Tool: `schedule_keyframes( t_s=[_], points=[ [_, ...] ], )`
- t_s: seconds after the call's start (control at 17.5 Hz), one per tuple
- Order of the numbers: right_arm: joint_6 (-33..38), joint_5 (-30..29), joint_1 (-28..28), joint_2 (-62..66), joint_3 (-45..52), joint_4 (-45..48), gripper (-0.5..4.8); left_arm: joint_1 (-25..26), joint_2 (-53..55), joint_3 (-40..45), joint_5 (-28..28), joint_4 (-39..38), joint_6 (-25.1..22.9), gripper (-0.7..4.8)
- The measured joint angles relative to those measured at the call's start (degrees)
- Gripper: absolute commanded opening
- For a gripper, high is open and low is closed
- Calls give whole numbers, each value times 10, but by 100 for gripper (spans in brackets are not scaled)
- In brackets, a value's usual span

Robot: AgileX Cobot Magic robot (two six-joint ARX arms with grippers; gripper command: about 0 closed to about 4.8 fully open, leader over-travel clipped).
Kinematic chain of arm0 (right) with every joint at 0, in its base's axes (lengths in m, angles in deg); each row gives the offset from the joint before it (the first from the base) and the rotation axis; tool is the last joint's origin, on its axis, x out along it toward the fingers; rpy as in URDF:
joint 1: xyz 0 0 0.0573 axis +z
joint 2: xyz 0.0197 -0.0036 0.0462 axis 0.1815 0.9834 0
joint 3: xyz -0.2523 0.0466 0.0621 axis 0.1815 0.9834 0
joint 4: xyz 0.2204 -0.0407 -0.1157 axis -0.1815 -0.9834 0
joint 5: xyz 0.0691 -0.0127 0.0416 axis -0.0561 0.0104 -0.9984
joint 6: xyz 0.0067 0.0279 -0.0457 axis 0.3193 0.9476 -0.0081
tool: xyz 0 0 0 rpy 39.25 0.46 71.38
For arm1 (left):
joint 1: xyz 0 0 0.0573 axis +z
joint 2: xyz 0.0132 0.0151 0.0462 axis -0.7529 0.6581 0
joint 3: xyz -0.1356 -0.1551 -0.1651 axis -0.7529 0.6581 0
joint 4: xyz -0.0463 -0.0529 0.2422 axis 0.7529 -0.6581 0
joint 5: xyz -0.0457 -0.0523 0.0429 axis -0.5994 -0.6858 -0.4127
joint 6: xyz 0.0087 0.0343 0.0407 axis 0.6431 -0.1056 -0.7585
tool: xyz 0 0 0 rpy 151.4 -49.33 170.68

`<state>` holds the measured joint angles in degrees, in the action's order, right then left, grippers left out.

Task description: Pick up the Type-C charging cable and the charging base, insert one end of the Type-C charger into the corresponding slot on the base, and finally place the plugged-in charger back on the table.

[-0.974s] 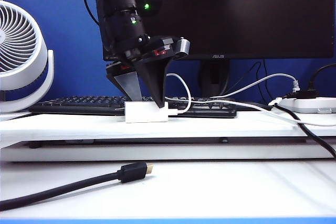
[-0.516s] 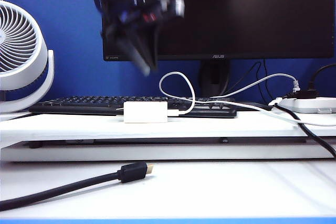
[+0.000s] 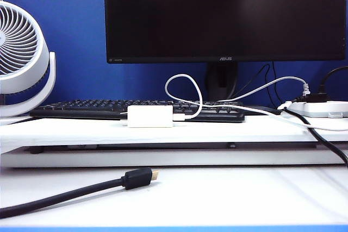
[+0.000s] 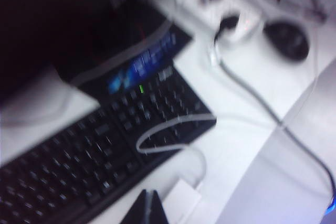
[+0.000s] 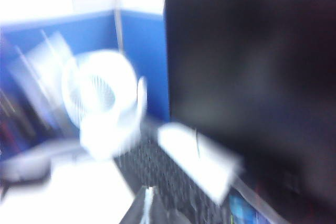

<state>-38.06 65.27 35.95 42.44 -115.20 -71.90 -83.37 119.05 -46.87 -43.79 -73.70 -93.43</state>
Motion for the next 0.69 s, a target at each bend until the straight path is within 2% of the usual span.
schedule_keyframes(
  t_s=[0.06, 0.17, 0.29, 0.46, 0.69],
  points=[
    [-16, 1, 0, -23, 40, -33, -6, 0, -59, 0, 1, 2, 2, -6],
    [-25, 3, 0, -73, 136, -27, -6, 0, -149, 0, 1, 7, 26, -6],
    [-18, 4, 1, -129, 253, 64, -6, 0, -214, 0, 1, 7, 48, -6],
    [16, 59, 0, -203, 437, 195, -5, 0, -302, 1, 1, -15, 70, -6],
    [22, 121, 0, -293, 611, 268, -5, 0, -385, 0, 2, -106, 72, -6]
  ],
)
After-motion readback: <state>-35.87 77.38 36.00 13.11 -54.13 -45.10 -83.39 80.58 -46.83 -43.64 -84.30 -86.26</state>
